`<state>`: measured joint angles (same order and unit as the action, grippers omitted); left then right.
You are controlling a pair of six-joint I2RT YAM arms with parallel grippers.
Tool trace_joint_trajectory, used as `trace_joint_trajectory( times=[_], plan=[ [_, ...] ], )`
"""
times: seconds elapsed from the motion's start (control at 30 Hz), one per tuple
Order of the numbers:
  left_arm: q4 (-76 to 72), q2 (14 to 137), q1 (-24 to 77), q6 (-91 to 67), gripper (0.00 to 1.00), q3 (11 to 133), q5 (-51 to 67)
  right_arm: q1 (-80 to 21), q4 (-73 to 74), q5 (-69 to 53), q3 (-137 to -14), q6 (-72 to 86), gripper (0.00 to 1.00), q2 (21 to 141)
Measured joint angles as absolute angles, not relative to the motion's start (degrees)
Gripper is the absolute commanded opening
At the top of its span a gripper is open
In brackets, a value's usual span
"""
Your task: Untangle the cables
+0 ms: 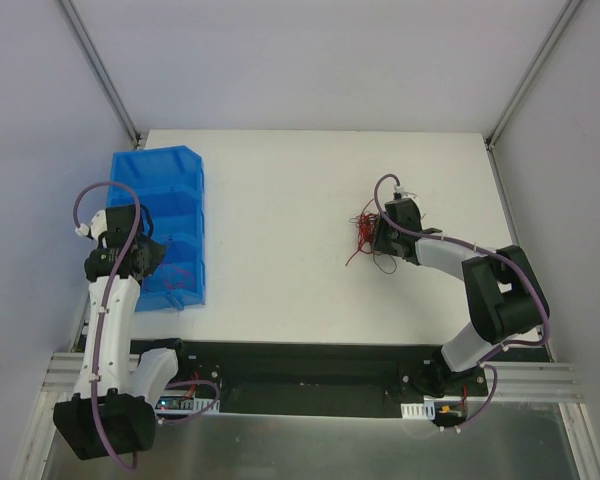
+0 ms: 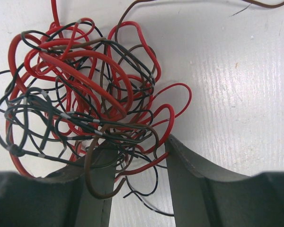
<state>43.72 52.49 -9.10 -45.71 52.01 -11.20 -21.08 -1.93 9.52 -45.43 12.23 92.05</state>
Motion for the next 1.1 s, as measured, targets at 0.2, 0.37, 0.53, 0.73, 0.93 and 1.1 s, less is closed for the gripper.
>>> trace_joint_trajectory(
  times=[0.2, 0.37, 0.53, 0.73, 0.93, 1.1],
  plan=[
    [43.5, 50.9, -9.1, -45.4, 0.76, 50.6, -12.9, -21.0, -2.0, 9.1, -45.4, 12.2, 0.47, 92.1],
    [43.4, 49.3, -9.1, -45.5, 0.99, 50.7, -14.0, -21.0, -2.2, 8.5, -45.4, 12.4, 0.47, 92.1],
    [43.3, 44.5, -9.1, -44.1, 0.91, 52.6, -13.0, -21.0, -2.2, 8.2, -45.4, 12.4, 0.43, 92.1],
    [32.6, 45.3, -9.0, -38.4, 0.84, 51.8, 9.3, -21.0, -4.4, 1.8, -45.4, 12.1, 0.32, 92.6],
    [21.5, 56.4, 9.1, -36.6, 0.78, 47.7, 20.3, -22.3, -9.6, -8.8, -45.4, 12.4, 0.27, 95.4],
    [14.0, 67.4, 26.9, -36.7, 0.64, 47.2, 21.8, -27.7, -11.4, -12.6, -45.4, 12.0, 0.29, 96.0]
  ],
)
